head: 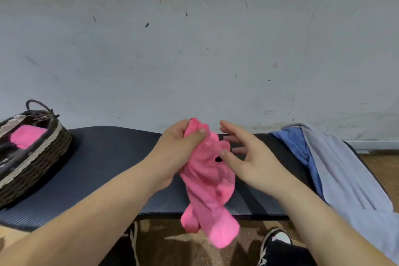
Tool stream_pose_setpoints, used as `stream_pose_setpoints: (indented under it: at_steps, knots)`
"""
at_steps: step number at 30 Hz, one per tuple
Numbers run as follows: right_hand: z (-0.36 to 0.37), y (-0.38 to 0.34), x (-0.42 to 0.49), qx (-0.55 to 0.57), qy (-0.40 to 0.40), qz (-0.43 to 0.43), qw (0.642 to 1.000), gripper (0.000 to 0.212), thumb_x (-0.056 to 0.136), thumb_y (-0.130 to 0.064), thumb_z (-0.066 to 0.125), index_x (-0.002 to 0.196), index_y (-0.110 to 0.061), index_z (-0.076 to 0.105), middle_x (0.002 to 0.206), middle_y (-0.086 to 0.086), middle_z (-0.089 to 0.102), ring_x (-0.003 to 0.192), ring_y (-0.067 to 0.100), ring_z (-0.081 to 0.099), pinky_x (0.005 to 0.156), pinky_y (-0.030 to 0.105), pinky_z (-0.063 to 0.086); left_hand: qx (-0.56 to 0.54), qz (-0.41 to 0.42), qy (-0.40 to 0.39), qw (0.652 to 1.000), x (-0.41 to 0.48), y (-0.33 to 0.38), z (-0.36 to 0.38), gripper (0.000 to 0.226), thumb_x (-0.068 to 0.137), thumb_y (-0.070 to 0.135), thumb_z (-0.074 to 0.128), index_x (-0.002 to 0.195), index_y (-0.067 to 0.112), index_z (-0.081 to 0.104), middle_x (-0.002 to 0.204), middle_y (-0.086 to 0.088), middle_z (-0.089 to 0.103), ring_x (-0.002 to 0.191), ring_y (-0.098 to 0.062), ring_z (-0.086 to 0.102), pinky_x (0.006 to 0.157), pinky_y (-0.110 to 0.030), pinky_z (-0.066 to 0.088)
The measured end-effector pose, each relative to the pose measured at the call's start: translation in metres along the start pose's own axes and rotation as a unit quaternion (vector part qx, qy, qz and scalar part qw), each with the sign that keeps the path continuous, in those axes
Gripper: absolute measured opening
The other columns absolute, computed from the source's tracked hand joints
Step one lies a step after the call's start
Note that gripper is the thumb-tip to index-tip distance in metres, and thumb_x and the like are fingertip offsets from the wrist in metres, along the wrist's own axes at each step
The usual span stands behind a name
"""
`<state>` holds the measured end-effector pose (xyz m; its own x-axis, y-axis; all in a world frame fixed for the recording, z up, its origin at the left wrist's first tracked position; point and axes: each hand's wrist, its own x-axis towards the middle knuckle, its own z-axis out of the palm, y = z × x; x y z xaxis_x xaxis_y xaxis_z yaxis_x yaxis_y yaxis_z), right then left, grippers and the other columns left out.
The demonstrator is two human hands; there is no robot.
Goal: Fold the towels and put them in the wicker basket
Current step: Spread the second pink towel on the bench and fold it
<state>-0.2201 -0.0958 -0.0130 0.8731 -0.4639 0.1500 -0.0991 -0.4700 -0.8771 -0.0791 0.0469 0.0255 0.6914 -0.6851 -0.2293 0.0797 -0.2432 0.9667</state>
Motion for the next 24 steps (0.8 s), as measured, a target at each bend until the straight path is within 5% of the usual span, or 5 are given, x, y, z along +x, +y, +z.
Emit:
stream_pose_setpoints:
  at_steps: [3,7,17,20,24]
  knots:
    - [0.007,-0.021,-0.003,0.020,-0.039,-0.050,0.998,0.066,0.095,-0.010,0.068,0.153,-0.034,0.045,0.153,-0.021,0.049,0.143,-0.006,0.040,0.116,0.023,0.036,0.151,0.047,-0.102,0.982,-0.023,0.020,-0.022,0.010,0.097,0.025,0.069,0.098,0.016,0.074,0.093,-0.006,0.077,0.083,-0.014,0.069,0.082,-0.035,0.056]
    - [0.019,-0.040,-0.006,0.086,-0.080,-0.070,0.991,0.047,0.093,-0.003,0.072,0.136,-0.021,0.064,0.130,-0.011,0.070,0.127,0.005,0.061,0.113,0.030,0.045,0.258,0.091,-0.129,0.953,-0.047,0.032,-0.043,0.006,0.094,0.022,0.070,0.095,0.022,0.076,0.096,-0.008,0.075,0.088,-0.016,0.070,0.080,-0.036,0.055]
    - [0.033,-0.049,-0.006,0.127,-0.118,-0.065,0.983,0.016,0.091,-0.022,0.079,0.107,-0.022,0.077,0.112,0.000,0.076,0.112,0.020,0.070,0.104,0.052,0.051,0.266,0.159,-0.092,0.946,-0.074,0.025,-0.067,0.009,0.094,0.011,0.069,0.094,0.019,0.071,0.084,0.009,0.075,0.073,0.001,0.065,0.065,-0.014,0.048]
    - [0.033,-0.053,-0.006,0.161,-0.138,-0.042,0.976,0.031,0.089,-0.015,0.079,0.119,-0.015,0.072,0.115,0.001,0.077,0.112,0.016,0.072,0.103,0.042,0.054,0.262,0.164,-0.107,0.945,-0.073,0.022,-0.067,0.013,0.093,0.009,0.066,0.093,0.020,0.074,0.089,0.006,0.076,0.083,-0.008,0.070,0.073,-0.027,0.056]
    - [0.030,-0.054,-0.004,0.173,-0.149,-0.026,0.973,0.013,0.091,-0.008,0.077,0.103,-0.013,0.078,0.094,0.004,0.080,0.084,0.010,0.072,0.074,0.023,0.054,0.273,0.160,-0.096,0.944,-0.068,0.018,-0.064,0.024,0.088,0.003,0.060,0.085,0.022,0.074,0.079,0.003,0.074,0.070,-0.006,0.062,0.063,-0.024,0.050]
